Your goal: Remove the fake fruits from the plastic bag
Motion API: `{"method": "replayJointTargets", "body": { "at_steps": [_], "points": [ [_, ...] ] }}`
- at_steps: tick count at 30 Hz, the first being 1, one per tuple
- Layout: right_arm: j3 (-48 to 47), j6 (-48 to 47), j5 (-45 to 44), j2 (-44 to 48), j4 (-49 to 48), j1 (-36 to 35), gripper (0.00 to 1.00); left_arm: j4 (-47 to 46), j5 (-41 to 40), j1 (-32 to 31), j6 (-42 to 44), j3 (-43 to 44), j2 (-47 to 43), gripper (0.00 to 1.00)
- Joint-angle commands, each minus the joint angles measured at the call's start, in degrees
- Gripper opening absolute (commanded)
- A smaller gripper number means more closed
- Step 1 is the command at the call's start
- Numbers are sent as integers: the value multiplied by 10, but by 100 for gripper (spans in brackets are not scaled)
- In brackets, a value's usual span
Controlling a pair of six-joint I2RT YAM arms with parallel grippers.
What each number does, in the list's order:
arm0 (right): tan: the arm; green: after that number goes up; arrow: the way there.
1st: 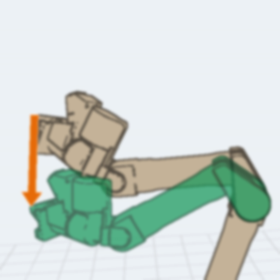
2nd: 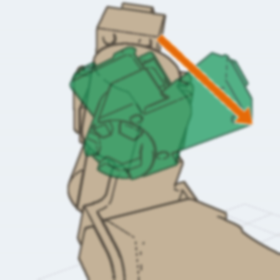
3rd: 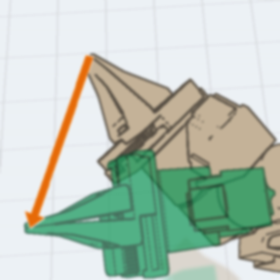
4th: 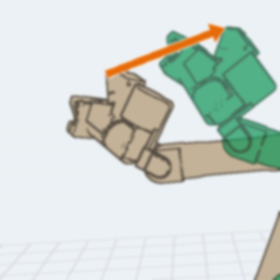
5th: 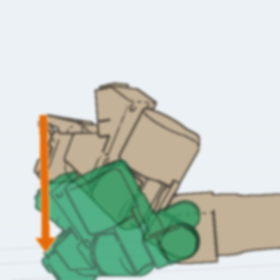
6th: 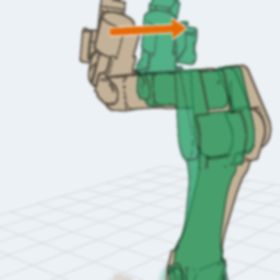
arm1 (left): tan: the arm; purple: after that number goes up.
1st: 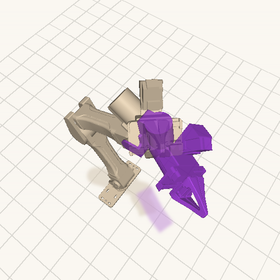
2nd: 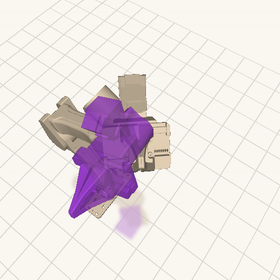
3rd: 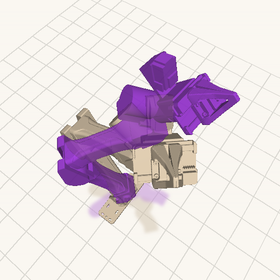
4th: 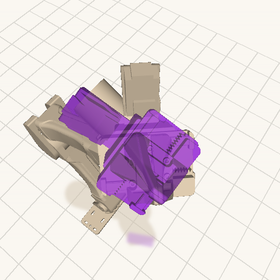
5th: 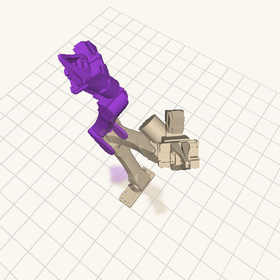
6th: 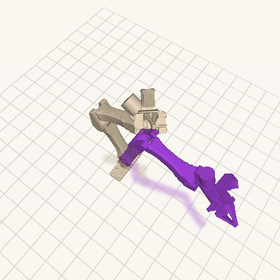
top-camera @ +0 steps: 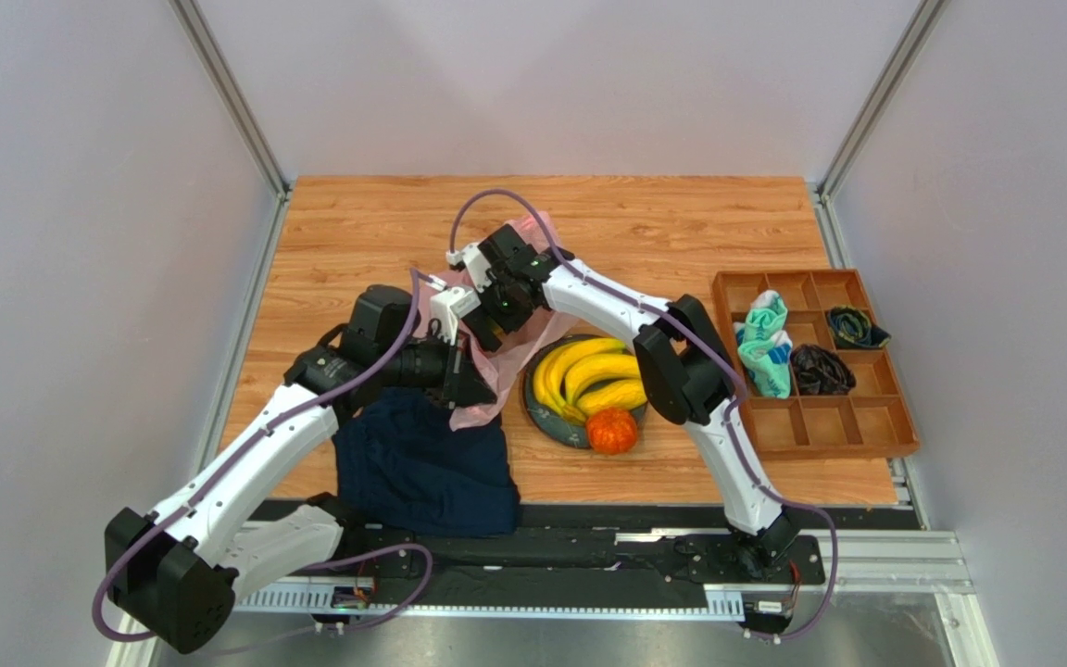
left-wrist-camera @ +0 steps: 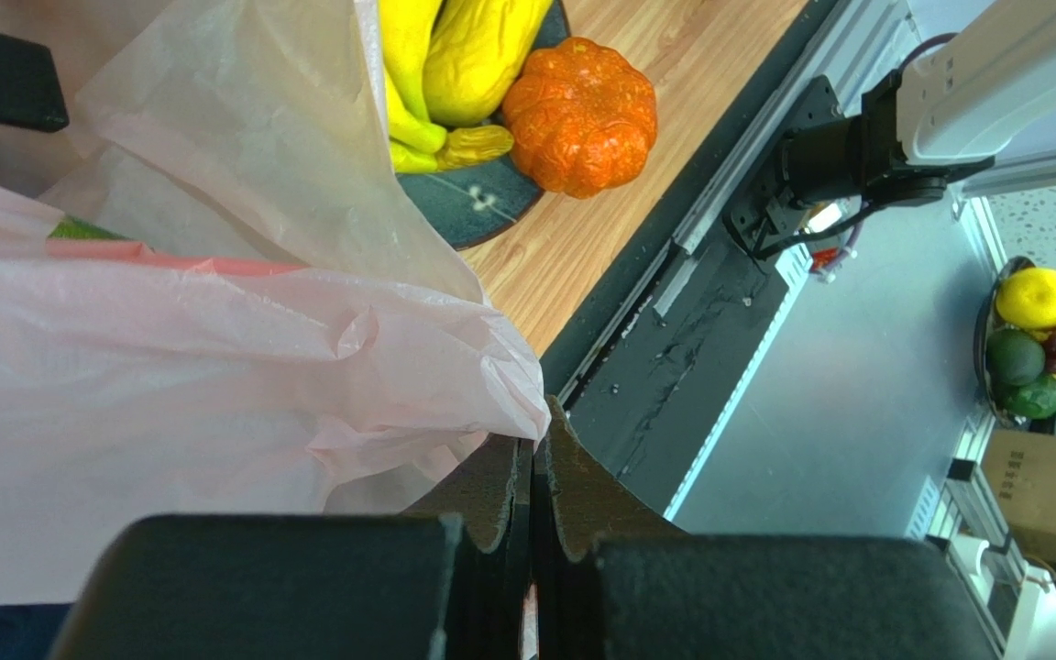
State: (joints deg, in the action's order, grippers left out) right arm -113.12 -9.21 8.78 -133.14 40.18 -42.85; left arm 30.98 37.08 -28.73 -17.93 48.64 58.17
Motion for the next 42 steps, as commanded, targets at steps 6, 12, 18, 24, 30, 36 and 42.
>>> {"method": "replayJointTargets", "body": {
  "at_steps": [6, 12, 18, 24, 30, 36, 42],
  "points": [
    [-65, 46, 59, -36, -82, -3, 92, -1, 32, 14, 7, -3, -9, 0],
    [-97, 89, 91, -62, -120, -5, 91, 7, 56, 22, 10, 8, -3, 0],
    [-126, 89, 88, -75, -107, -8, 65, 25, 62, 29, 22, 25, 3, 0],
    [-55, 68, 92, -20, -93, -4, 39, 15, 54, 47, 32, 39, 13, 0],
    [48, 14, 109, 124, -76, 15, 22, 26, 28, 79, 61, 40, 8, 0],
    [192, -47, 75, 267, -64, 29, 17, 46, 12, 91, 96, 18, -23, 0],
    [281, -72, 34, 334, -71, 53, 15, 65, 60, 126, 118, 57, -23, 0]
  ]
}}
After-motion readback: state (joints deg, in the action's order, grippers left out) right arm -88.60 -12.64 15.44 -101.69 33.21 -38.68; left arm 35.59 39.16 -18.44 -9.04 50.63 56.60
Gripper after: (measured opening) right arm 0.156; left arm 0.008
